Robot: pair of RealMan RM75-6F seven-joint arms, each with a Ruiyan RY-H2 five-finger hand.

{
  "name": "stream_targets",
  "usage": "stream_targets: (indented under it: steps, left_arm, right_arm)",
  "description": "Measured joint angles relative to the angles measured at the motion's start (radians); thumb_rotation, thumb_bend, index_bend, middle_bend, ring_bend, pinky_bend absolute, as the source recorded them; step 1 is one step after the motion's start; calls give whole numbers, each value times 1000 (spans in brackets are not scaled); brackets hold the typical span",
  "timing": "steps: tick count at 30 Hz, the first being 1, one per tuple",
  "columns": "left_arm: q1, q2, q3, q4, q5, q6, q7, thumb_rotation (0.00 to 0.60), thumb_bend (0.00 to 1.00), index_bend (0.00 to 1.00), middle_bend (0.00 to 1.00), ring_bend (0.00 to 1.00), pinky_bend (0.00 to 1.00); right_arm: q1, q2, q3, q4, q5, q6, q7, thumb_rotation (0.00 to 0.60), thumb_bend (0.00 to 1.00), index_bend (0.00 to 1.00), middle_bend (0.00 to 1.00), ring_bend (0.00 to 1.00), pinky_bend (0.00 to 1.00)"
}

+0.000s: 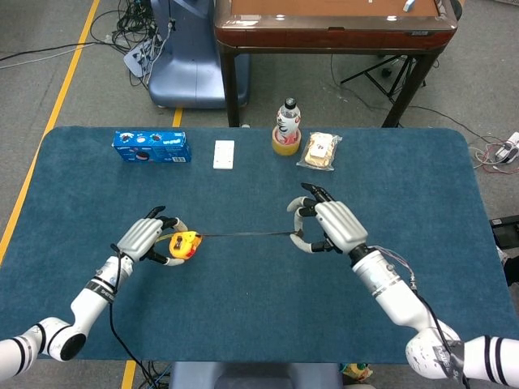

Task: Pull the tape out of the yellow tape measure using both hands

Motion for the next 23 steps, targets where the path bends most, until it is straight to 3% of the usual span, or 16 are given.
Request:
stream_targets:
  steps: [10, 23]
  left_arm:
    - [-3, 14, 28, 59, 74, -26, -130, 600, 110, 499, 523, 303, 0]
    - [18, -20, 18, 81, 88, 62, -106, 600, 110, 505, 531, 311, 0]
  right_arm:
    - [-68, 112, -1, -48, -78, 17, 110, 600, 581, 735, 319, 40, 0]
    - [-83, 122, -2, -40, -88, 11, 147, 600, 581, 735, 319, 40, 0]
